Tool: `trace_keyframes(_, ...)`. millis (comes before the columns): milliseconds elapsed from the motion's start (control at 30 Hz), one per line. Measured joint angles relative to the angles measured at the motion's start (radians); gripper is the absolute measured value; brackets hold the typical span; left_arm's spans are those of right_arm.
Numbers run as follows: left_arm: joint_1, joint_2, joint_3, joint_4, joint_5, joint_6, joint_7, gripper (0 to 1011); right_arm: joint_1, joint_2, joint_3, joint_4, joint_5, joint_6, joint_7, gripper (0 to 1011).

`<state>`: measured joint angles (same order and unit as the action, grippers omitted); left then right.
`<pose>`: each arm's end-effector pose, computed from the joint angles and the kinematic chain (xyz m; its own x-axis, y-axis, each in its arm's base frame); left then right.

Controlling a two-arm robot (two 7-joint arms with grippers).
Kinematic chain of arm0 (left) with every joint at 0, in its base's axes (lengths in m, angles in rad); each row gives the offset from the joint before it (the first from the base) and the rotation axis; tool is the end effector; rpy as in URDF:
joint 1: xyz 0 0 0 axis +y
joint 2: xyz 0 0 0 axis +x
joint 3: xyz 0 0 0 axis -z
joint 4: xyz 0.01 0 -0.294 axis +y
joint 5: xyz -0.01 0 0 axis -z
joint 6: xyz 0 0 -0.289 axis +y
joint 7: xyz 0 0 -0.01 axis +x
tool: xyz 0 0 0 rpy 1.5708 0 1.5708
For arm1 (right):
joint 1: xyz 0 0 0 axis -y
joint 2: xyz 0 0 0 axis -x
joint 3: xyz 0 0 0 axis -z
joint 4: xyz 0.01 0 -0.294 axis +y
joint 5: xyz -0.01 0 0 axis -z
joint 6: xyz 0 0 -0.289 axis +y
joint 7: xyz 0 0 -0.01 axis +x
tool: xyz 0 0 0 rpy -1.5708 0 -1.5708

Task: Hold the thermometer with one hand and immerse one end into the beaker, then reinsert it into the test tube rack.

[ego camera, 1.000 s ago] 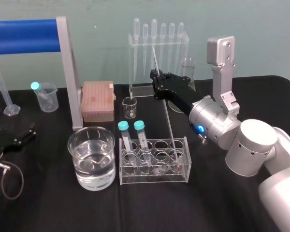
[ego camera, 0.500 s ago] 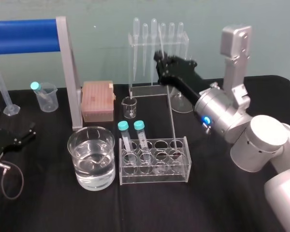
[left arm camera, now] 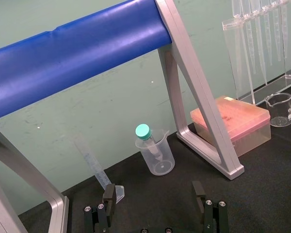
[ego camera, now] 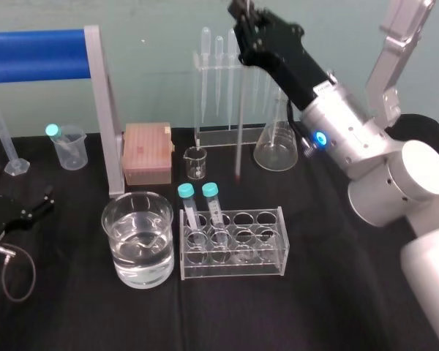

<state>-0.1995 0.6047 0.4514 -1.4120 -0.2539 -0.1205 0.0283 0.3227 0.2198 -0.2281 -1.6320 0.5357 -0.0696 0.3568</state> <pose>0.3400 0.0902 -0.3017 0.2923 0.8803 0.3737 -0.9553 0.2873 0.0703 0.3786 0.0057 -0.1828 0.6081 -0.7898 -0.0809 0.7337 0.5201 0.4373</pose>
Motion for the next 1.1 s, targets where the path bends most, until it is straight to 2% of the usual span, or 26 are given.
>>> trace_keyframes(233, 0.0, 0.0, 0.0, 0.0, 0.0, 0.0, 0.0, 1008, 0.066, -0.031, -0.036, 0.036, 0.091, -0.085, 0.118, 57)
trace_keyframes(533, 0.0, 0.0, 0.0, 0.0, 0.0, 0.0, 0.0, 1008, 0.115, -0.053, -0.117, 0.083, 0.148, -0.141, 0.25, 57)
trace_keyframes(733, 0.0, 0.0, 0.0, 0.0, 0.0, 0.0, 0.0, 1008, 0.136, -0.066, -0.169, 0.149, 0.194, -0.158, 0.33, 57)
trace_keyframes(867, 0.0, 0.0, 0.0, 0.0, 0.0, 0.0, 0.0, 1008, 0.145, -0.07, -0.194, 0.189, 0.209, -0.162, 0.357, 57)
trace_keyframes(1100, 0.0, 0.0, 0.0, 0.0, 0.0, 0.0, 0.0, 1008, 0.161, -0.071, -0.239, 0.26, 0.204, -0.187, 0.386, 57)
